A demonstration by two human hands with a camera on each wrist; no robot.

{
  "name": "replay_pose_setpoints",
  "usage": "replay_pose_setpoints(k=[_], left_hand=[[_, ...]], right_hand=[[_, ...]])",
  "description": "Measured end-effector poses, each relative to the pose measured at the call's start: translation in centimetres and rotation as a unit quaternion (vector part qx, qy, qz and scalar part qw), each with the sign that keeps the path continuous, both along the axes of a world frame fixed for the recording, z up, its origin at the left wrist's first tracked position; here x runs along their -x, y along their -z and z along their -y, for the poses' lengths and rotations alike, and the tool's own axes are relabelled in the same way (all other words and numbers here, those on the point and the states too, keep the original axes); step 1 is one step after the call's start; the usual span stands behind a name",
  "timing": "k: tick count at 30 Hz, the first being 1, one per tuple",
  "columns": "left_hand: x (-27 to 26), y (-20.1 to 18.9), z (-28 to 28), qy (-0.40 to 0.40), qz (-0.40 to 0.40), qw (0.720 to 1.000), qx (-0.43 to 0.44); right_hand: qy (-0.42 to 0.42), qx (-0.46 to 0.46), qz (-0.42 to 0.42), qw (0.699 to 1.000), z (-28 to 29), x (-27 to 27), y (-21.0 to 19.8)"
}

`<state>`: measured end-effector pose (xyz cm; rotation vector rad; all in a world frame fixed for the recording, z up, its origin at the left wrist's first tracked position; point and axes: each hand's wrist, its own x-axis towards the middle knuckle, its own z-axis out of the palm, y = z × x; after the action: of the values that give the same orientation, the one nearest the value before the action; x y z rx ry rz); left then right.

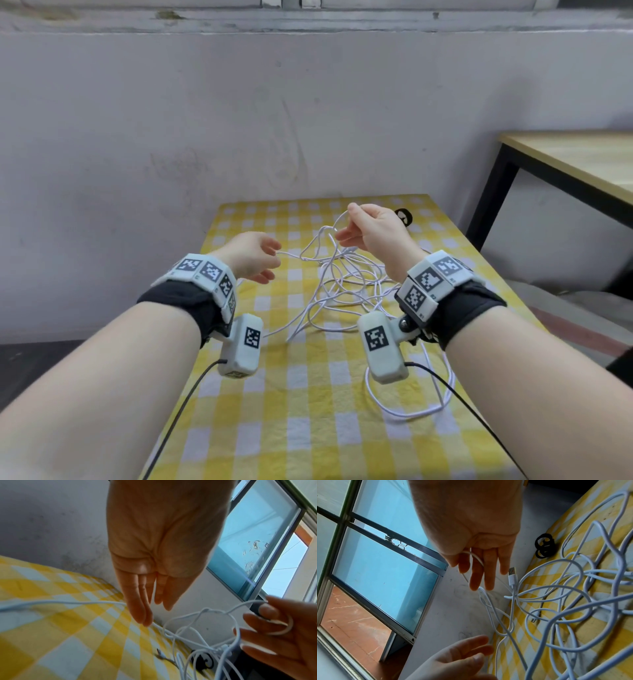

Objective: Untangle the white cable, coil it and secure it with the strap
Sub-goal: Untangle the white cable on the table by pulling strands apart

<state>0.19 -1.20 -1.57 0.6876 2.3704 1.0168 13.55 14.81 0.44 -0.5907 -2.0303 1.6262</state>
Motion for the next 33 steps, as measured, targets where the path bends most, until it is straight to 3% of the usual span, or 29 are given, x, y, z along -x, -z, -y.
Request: replay_pose_setpoints(k=[5,12,16,20,23,26,29,31,33], left_hand=[[-0.4,2.0,-2.4,0.06,0.018,0.998,0.015],[0.0,3.3,-3.7,0.118,-0.038,0.989,0.085],[0.3,3.3,-3.4,0.152,-0.102,0.974,0.134],[0.8,2.8,-2.4,0.12,-0.094,0.981,0.123],[1.7,2.4,-0.8,0.082,-0.077,0.99,0.084],[2.2,1.9,0.6,0.043,0.012,0.999,-0.03],[2.3,1.4,1.2,-0.032,0.162,0.964,-0.208],[2.0,0.8,1.6,-0.033,0.175,0.956,-0.234],[1.6,0.2,2.0,0.005,0.147,0.965,-0.216]], right_hand=[[-0.022,0.011,-0.016,1.0,-0.6,0.2,0.3],[-0.044,0.029,-0.031,0.998,-1.3,0.8,0.9],[-0.033,-0.032,-0.027,0.999,-1.8,1.5,1.8],[0.003,-0.123,0.008,0.992,-2.1,1.7,2.2],[0.016,-0.151,0.02,0.988,-2.2,1.4,2.0],[0.022,-0.163,0.036,0.986,-2.2,1.3,1.9],[0.031,-0.171,0.04,0.984,-1.9,1.2,1.7],[0.022,-0.158,0.04,0.986,-1.4,1.2,1.5],[-0.001,-0.133,0.026,0.991,-0.8,1.2,1.4]])
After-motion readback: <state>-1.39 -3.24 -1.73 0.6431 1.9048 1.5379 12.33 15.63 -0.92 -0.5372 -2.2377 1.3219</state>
